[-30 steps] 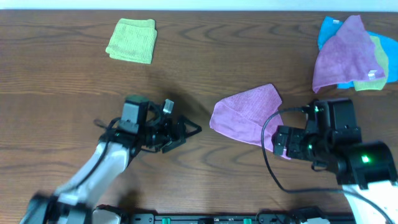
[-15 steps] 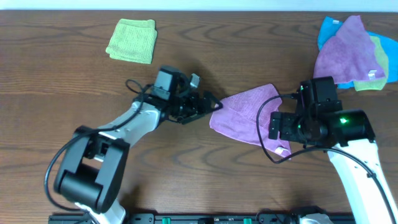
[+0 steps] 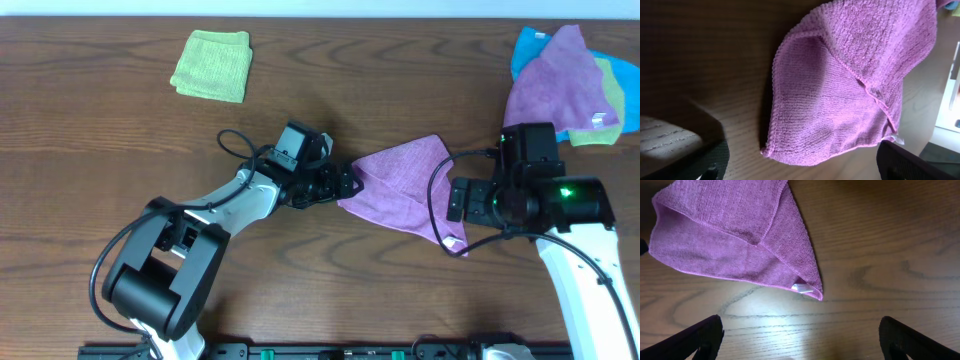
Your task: Fold the cloth
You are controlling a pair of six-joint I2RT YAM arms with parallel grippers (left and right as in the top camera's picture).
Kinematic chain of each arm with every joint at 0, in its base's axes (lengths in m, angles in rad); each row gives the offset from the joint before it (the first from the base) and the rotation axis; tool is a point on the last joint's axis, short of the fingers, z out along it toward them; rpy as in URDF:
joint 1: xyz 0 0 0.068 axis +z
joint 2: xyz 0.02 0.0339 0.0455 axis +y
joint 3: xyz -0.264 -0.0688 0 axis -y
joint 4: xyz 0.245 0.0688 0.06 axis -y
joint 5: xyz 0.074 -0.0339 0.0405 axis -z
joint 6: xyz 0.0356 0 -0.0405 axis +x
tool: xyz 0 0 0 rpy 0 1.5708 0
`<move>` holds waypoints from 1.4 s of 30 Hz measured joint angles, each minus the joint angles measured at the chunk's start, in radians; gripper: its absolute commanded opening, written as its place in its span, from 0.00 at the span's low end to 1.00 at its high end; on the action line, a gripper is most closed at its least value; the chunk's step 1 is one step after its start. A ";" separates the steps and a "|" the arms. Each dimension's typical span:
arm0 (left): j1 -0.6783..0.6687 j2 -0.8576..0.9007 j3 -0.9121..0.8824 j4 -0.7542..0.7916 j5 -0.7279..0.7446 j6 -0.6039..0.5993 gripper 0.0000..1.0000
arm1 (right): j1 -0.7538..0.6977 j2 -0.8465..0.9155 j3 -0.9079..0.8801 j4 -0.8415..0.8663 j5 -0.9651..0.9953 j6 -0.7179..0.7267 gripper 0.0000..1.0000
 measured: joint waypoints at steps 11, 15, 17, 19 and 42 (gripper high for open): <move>-0.046 0.027 0.000 0.075 -0.023 -0.026 0.89 | -0.158 0.000 -0.023 0.000 -0.035 -0.082 0.99; -0.053 0.029 0.000 0.069 -0.027 -0.027 0.80 | -0.231 0.002 -0.078 0.016 -0.094 -0.107 0.99; -0.053 0.030 0.000 0.052 -0.029 -0.030 0.75 | -0.241 0.002 -0.082 0.015 -0.112 -0.108 0.99; -0.053 0.030 0.000 0.035 -0.034 -0.030 0.75 | -0.241 0.002 -0.085 0.019 -0.136 -0.081 0.99; -0.054 0.031 0.000 0.024 -0.048 -0.034 0.29 | -0.241 0.023 -0.550 0.377 -0.156 0.106 0.60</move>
